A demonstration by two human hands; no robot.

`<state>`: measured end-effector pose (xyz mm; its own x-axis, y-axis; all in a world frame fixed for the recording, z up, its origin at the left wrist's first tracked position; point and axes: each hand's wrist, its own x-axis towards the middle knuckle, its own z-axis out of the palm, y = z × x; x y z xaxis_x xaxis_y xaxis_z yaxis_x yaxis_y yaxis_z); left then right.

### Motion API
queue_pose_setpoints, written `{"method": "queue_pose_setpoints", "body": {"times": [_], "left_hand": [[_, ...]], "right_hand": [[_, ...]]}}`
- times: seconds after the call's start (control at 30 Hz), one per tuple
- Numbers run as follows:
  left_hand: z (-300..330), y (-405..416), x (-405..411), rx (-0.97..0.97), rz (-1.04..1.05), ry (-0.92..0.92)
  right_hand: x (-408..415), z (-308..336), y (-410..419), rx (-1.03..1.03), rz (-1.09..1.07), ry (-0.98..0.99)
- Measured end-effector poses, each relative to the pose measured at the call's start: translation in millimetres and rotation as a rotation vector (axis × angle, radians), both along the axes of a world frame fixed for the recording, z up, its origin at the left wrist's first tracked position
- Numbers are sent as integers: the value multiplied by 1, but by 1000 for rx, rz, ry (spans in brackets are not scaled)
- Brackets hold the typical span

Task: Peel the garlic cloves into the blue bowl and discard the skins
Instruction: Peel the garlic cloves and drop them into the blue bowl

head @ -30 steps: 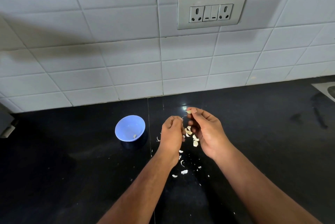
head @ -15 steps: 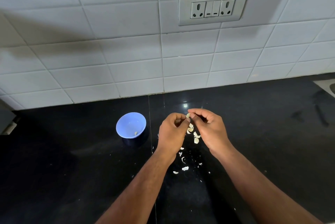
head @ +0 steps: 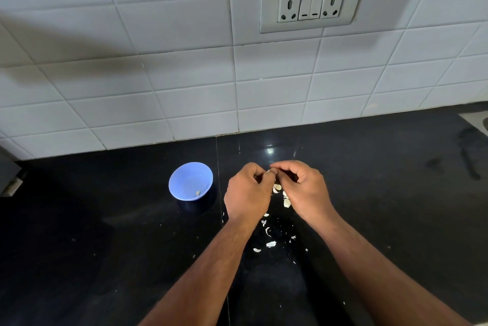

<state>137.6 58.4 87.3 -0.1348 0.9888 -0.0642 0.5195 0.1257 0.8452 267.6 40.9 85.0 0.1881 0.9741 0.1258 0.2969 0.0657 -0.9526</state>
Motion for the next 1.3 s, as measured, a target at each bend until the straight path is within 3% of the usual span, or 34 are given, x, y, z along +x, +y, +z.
{"method": "queue_pose_setpoints", "body": {"times": [0.17,0.4,0.9,1.3], "left_hand": [[0,-1,4,1,21,34],[0,-2,4,24,8,-63],[-1,-2,-7,118,-3,-200],[0,-13,-13,41,38,-338]], "right_hand": [[-1,-2,3,-79,-9,37],[-2,6,10,-270,21,446],[-11,4,7,-249,144,430],[-25,-2,7,-337,100,770]]}}
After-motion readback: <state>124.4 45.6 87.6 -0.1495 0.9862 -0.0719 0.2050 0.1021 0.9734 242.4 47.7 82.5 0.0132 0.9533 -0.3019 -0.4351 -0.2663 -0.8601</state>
